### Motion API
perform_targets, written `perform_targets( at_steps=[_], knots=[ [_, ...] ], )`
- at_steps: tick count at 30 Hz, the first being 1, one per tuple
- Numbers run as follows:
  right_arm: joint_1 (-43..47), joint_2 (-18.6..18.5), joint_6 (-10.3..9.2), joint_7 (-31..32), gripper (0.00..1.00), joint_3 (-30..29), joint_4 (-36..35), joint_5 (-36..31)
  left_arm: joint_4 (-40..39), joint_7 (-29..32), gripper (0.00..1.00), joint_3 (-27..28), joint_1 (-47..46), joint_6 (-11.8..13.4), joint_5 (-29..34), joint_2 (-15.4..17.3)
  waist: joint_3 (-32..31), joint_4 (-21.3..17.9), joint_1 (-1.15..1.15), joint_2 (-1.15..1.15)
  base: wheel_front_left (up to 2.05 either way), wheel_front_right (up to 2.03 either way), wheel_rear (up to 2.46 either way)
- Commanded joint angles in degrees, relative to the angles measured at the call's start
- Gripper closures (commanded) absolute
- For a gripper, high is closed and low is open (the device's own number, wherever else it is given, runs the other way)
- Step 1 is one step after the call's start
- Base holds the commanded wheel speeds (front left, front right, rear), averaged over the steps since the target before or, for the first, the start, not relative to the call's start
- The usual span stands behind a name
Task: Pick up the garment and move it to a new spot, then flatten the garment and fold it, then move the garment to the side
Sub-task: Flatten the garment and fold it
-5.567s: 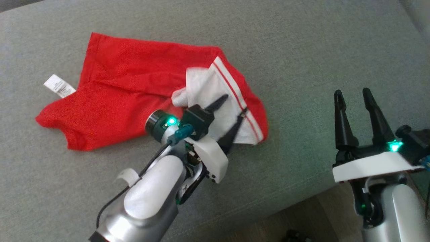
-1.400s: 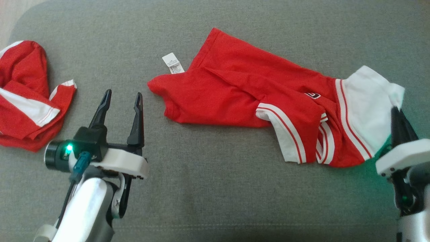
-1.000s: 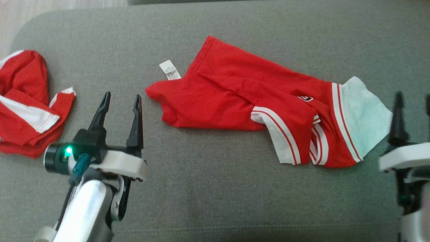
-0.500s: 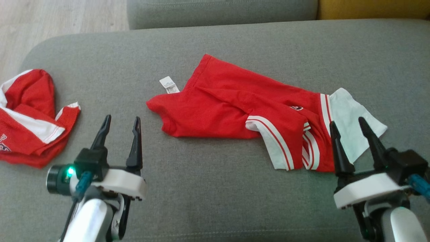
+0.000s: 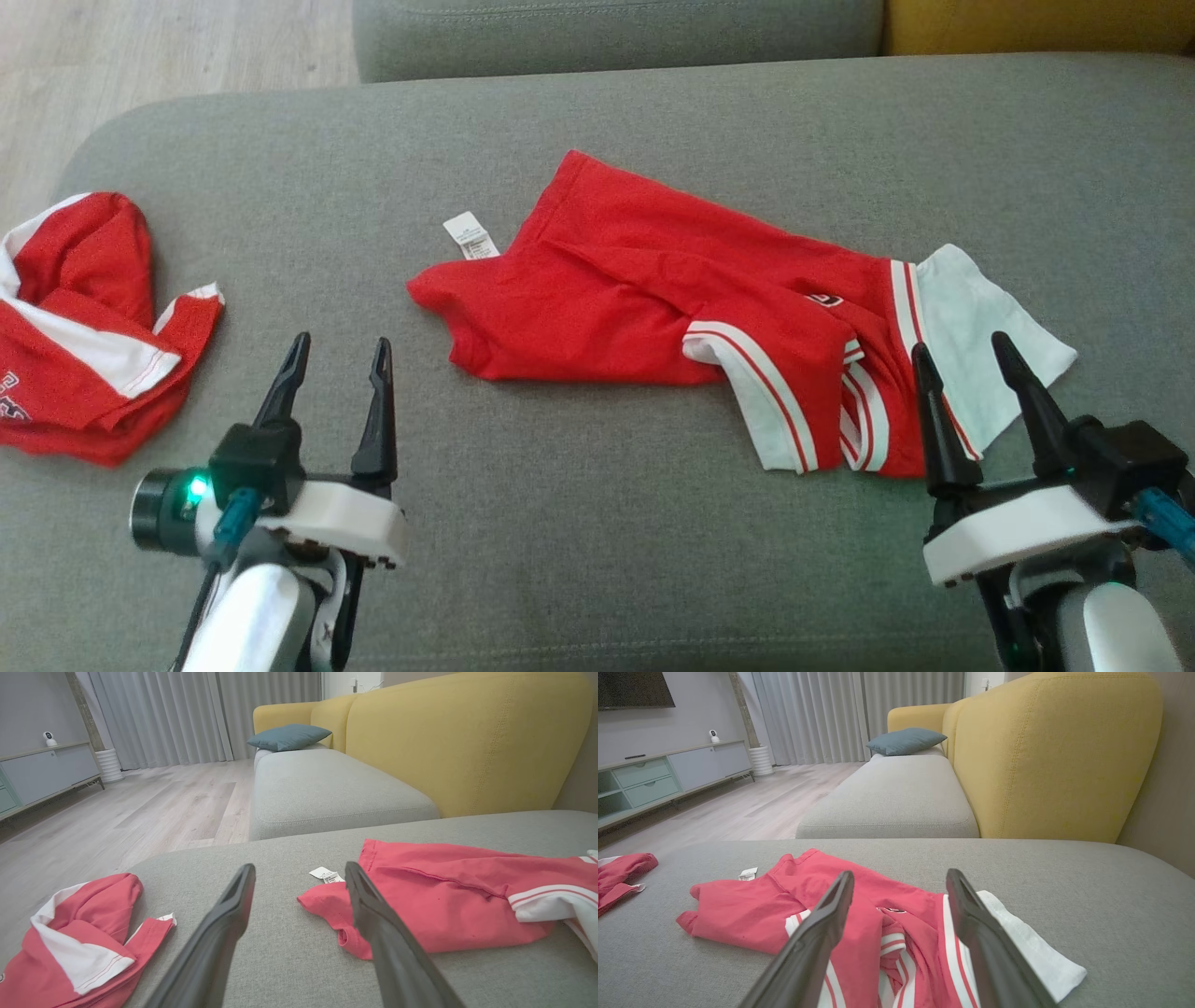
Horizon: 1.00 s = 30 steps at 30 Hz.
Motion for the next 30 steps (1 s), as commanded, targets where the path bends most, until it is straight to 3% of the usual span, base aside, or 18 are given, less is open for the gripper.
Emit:
perform_targets(
  at_steps=[1,18,24,30],
  knots=[
    [-1.10,-0.07,0.22,0.06,0.00,1.28,-2.29,0.35,-2.07,-0.03,0.00,2.43,-2.45,0.56,-0.59,1.55,0.11,-0.01,0.00,0.00,0.00,0.00,0.00],
    [-2.71,0.19,0.22,-0.21,0.00,1.35,-2.59,0.79,-3.00,0.90,0.00,1.47,-6.26,0.20,-0.32,1.82,2.98,-1.26,0.00,0.00,0.00,0.00,0.00],
    [-4.32,0.23,0.22,-0.89,0.00,1.16,-2.75,1.36,-2.37,2.84,0.00,-0.21,-13.12,-2.39,-0.09,0.88,5.95,-2.39,0.00,0.00,0.00,0.00,0.00],
    [-7.44,0.28,0.22,-2.61,0.00,2.49,-2.07,2.57,7.08,10.09,0.00,-4.02,-29.61,-9.17,-0.60,-2.75,11.39,-6.44,0.00,0.00,0.00,0.00,0.00]
  ],
)
